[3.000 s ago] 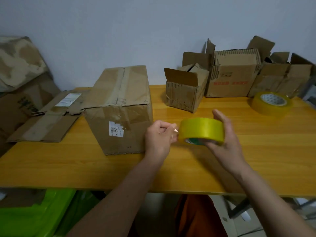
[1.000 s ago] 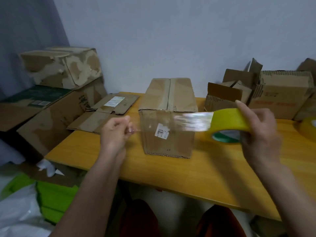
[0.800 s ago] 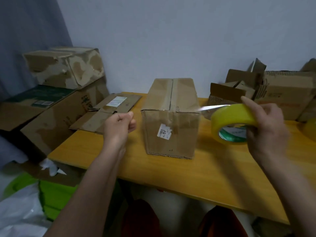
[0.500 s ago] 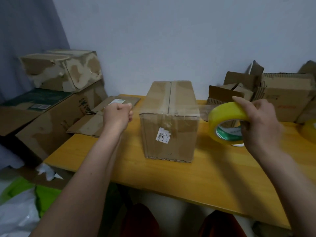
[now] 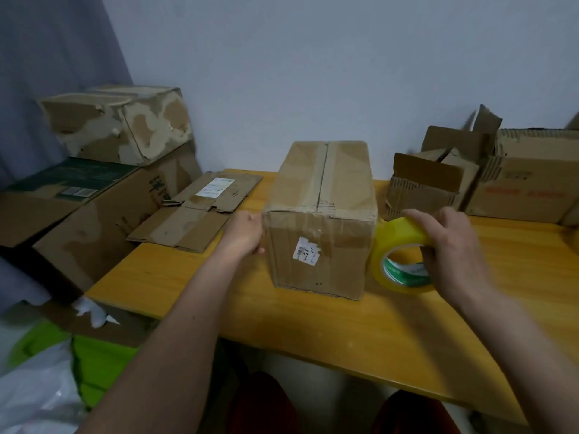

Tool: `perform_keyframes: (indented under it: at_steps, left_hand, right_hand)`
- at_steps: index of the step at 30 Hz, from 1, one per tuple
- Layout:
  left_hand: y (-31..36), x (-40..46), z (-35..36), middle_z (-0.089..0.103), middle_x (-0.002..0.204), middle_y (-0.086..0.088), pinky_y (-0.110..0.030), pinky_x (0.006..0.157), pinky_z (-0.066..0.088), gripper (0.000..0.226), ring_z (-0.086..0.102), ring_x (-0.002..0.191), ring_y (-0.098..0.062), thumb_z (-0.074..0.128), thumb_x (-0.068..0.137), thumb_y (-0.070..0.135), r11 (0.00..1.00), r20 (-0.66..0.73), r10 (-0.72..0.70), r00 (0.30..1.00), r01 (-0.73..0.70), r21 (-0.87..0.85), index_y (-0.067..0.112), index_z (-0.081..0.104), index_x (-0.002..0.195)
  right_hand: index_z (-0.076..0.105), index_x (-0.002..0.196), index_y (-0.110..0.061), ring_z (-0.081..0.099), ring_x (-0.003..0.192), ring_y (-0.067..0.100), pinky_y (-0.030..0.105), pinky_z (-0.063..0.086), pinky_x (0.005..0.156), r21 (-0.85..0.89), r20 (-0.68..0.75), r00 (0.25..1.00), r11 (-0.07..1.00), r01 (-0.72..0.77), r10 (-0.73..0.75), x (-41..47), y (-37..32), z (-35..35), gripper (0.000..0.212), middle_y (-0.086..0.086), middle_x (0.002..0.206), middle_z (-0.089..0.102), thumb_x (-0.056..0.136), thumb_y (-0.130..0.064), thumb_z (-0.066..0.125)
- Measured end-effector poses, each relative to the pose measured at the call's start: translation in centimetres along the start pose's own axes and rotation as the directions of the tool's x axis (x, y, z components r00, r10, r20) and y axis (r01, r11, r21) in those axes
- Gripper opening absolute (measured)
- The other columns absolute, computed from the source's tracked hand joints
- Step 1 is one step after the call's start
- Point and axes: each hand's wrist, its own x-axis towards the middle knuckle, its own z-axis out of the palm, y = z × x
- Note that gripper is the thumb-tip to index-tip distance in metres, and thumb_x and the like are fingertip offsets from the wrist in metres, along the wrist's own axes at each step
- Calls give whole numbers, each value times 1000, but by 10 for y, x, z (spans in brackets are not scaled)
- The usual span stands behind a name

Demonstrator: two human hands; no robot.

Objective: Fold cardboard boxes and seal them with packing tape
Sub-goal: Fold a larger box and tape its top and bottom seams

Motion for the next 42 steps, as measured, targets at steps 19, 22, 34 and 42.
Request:
perform_keyframes:
  at_steps: [19, 22, 34, 42]
  left_hand:
    - [-18, -1, 3, 54, 139, 0, -44, 112, 33, 95, 48, 129, -21, 17, 75, 85, 990, 74, 101, 992, -92, -110, 21, 55, 134]
    - [-13, -7, 7, 44, 146, -9, -45, 114, 28, 76, 37, 136, -27, 19, 96, 64, 981, -155, 115, 981, -88, 173, 7, 51, 137]
    - [22, -37, 57, 59, 132, 7, -31, 109, 33, 37, 44, 127, -14, 67, 89, 30, 750, -111, 620, 776, -546, 373, 24, 64, 125]
    - [12, -27, 45, 59, 133, -1, -35, 118, 23, 36, 45, 132, -19, 66, 90, 16, 735, -78, 653, 753, -606, 304, 17, 64, 126]
  right_hand:
    - [47, 136, -25, 38, 98, 12, 28, 35, 76, 305, 122, 992, 949, -76, 40, 3, -33, -4, 67, -6, 107, 38, 81, 11, 58]
    - [50, 134, -26, 40, 97, 13, 28, 36, 77, 329, 118, 992, 942, -72, 35, 1, -37, -3, 65, -5, 104, 39, 81, 11, 58]
    - [52, 129, -38, 47, 115, 9, 27, 39, 94, 696, 287, 951, 707, -122, -118, -3, -44, 10, 60, -10, 118, 50, 81, -73, 43]
    - [41, 141, -16, 33, 132, 33, 44, 31, 109, -89, 410, 813, 905, -416, 413, 13, 59, 63, 43, 14, 145, 38, 99, -23, 44]
